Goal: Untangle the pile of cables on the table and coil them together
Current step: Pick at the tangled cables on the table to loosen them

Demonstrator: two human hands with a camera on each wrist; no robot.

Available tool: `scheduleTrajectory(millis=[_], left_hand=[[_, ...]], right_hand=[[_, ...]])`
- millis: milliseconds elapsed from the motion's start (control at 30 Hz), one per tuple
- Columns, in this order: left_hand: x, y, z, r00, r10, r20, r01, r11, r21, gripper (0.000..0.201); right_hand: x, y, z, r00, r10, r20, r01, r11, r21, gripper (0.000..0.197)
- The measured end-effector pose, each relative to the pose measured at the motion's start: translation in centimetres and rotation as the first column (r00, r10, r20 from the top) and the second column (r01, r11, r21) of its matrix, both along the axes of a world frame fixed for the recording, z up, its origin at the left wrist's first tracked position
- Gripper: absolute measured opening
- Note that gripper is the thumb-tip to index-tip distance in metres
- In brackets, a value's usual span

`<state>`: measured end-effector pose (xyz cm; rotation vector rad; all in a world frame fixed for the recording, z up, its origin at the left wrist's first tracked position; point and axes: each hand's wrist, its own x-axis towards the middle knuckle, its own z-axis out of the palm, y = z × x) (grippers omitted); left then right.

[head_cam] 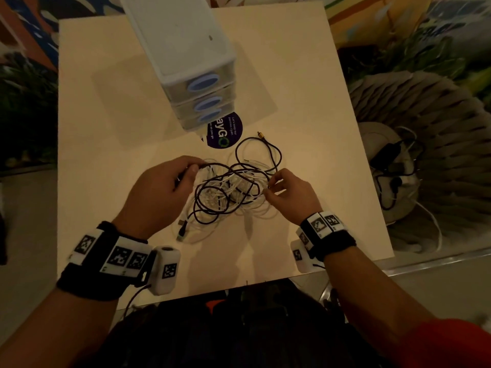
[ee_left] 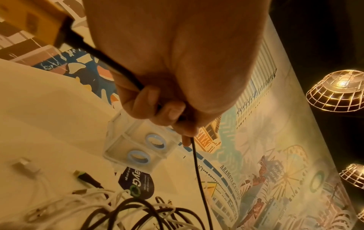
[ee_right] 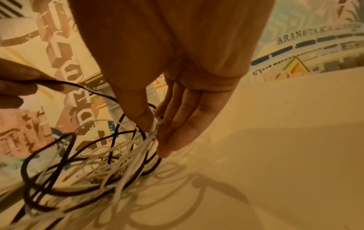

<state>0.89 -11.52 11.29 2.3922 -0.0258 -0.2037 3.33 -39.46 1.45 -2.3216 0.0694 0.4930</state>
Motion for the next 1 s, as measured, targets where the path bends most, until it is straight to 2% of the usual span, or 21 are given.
scheduleTrajectory(millis=[133, 233, 300, 400, 467, 533, 600, 667, 733, 767, 833, 933, 1000], left_hand=[[0.4, -1.2, 0.8, 1.0, -0.015, -0.021, 0.013, 0.995, -0.098, 0.025], [0.9, -2.5, 1.3, 0.996, -0.081, -0.022, 0.078, 0.992, -0.097, 0.025], [1.2, -3.4, 1.9, 0.99, -0.142, -0.017, 0.139, 0.985, -0.099, 0.025], [0.8, -4.7, 2.5, 0.969, -0.244, -0.043, 0.237, 0.963, -0.129, 0.024], [0.2, -5.1, 2.3, 0.931, -0.351, -0.096, 0.34, 0.933, -0.114, 0.025], [-0.4, -5.1, 1.6, 0.879, -0.446, -0.167, 0.444, 0.894, -0.051, 0.024], [-1.0, -5.1, 0.6, 0.832, -0.494, -0.251, 0.505, 0.863, -0.024, 0.02], [-1.6, -5.2, -0.3, 0.786, -0.535, -0.31, 0.56, 0.829, -0.011, 0.02], [-2.2, -5.6, -1.2, 0.749, -0.566, -0.345, 0.604, 0.797, 0.004, 0.022], [-2.4, -5.8, -1.6, 0.736, -0.575, -0.357, 0.622, 0.783, 0.019, 0.023], [-2.8, -6.6, -2.3, 0.714, -0.595, -0.369, 0.658, 0.75, 0.064, 0.025], [-3.1, -7.8, -3.2, 0.69, -0.622, -0.37, 0.697, 0.708, 0.111, 0.026], [-3.1, -8.0, -3.5, 0.694, -0.618, -0.369, 0.695, 0.71, 0.119, 0.028]], right_hand=[[0.0, -0.2, -0.1, 1.0, 0.015, -0.012, -0.015, 1.0, 0.022, 0.023], [-0.1, -0.2, 0.4, 0.988, 0.078, 0.136, -0.078, 0.997, -0.006, 0.027], [0.0, -0.1, 1.0, 0.959, 0.144, 0.245, -0.146, 0.989, -0.009, 0.025], [0.3, -0.1, 1.9, 0.939, 0.236, 0.252, -0.235, 0.971, -0.032, 0.015], [0.3, -0.7, 2.0, 0.948, 0.209, 0.239, -0.203, 0.978, -0.05, 0.013], [0.1, -1.7, 1.7, 0.97, 0.175, 0.171, -0.169, 0.984, -0.05, 0.011], [-0.2, -2.8, 1.2, 0.988, 0.155, 0.024, -0.155, 0.988, -0.015, 0.013], [-0.5, -3.3, 0.9, 0.984, 0.079, -0.158, -0.055, 0.987, 0.152, 0.022], [-0.5, -3.0, 1.5, 0.942, -0.007, -0.334, 0.126, 0.934, 0.335, 0.033], [-0.4, -2.6, 1.9, 0.92, -0.026, -0.392, 0.181, 0.915, 0.362, 0.044], [0.0, -1.5, 2.4, 0.899, -0.029, -0.436, 0.186, 0.928, 0.322, 0.057], [0.8, 0.0, 2.4, 0.924, 0.009, -0.382, 0.088, 0.967, 0.238, 0.039], [1.2, 0.5, 2.1, 0.939, 0.01, -0.344, 0.064, 0.977, 0.203, 0.031]])
